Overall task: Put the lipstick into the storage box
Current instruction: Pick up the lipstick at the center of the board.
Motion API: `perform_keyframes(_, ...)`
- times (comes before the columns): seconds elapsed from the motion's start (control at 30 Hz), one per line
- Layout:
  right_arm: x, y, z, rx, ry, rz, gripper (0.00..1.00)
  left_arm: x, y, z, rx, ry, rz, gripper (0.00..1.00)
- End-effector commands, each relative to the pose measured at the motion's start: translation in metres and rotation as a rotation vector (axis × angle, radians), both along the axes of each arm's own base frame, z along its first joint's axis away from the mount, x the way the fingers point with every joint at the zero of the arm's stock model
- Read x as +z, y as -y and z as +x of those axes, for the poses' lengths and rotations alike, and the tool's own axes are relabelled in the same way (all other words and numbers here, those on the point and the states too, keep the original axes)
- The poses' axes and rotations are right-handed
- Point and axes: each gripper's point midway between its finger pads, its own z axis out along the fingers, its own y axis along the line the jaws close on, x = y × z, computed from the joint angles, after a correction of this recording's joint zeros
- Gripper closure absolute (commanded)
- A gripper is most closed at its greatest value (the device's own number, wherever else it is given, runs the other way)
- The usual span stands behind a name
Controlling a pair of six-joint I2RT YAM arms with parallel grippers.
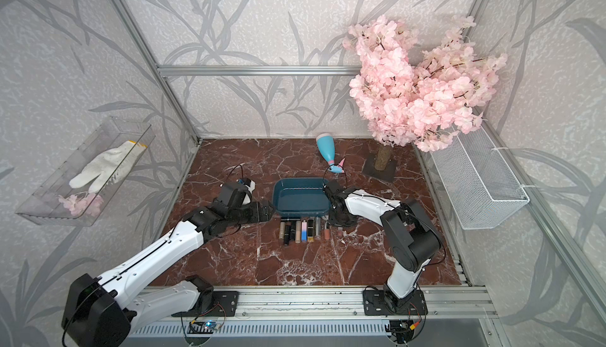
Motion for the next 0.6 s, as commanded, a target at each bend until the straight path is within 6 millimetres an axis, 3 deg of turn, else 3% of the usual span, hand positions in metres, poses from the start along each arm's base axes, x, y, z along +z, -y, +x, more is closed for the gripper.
perform_keyframes(0.0,0.016,0.01,0.003,0.008,0.042,-0.039,0.94,0.005,0.0,0.003,0.021,0.023,-0.017,0.0)
perform_keyframes(0.13,0.034,0.016,0.004,0.009,0.062,-0.045,0.95,0.007,0.001,0.004,0.022,0.028,-0.027,0.0)
perform_keyframes(0.33,0.078,0.024,0.014,0.043,0.109,-0.038,0.95,0.021,0.008,0.008,-0.01,0.102,-0.069,0.0)
perform_keyframes(0.57,0.131,0.002,0.036,0.11,0.173,0.049,0.95,0.045,0.015,0.016,-0.063,0.216,-0.095,0.0)
